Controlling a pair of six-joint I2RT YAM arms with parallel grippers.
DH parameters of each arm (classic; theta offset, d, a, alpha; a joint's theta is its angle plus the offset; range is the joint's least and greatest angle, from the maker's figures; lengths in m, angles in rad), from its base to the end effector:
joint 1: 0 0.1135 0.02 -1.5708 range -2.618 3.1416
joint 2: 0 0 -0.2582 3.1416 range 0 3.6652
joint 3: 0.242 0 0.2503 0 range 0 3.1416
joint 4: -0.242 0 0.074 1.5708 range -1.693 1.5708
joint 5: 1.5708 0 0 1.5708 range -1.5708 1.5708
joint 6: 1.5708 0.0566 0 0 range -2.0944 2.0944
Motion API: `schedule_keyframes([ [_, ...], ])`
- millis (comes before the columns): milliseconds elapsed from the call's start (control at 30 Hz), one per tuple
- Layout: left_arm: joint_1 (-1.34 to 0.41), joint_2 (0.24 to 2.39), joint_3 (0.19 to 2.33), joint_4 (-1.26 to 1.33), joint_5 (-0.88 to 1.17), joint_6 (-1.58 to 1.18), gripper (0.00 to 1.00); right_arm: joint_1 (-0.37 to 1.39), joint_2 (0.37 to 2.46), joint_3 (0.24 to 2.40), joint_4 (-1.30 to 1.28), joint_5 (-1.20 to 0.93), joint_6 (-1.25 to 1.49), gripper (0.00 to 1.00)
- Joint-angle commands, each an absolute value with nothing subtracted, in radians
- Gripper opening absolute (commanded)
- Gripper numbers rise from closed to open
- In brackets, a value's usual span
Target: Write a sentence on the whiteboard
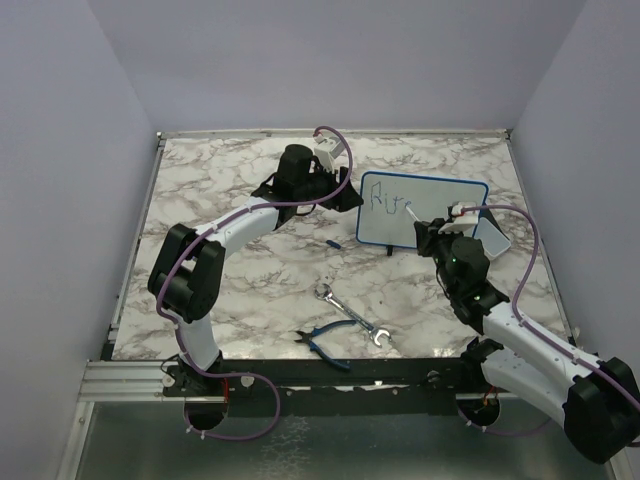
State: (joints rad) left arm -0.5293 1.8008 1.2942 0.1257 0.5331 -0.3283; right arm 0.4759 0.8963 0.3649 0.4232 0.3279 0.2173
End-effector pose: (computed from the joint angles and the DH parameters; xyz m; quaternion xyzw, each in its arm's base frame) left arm 0.3604 -0.2442 0.2538 0.2270 0.7801 -0.4232 0.4010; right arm 0.2088 0.0871 0.2300 0.0134 0.7423 0.1096 0.6610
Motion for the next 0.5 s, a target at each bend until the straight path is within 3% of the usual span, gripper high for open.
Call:
schedule_keyframes([
  [0, -0.529, 1.791, 1.312, 0.132, 0.558, -0.321, 0.56, 0.471, 0.900, 0.362, 0.398, 0.377, 0.228, 0.01],
  [467, -0.529, 1.782, 1.309, 0.133, 0.555, -0.321, 0.56, 0.471, 0.878, 0.347, 0.365, 0.409, 0.245, 0.01],
])
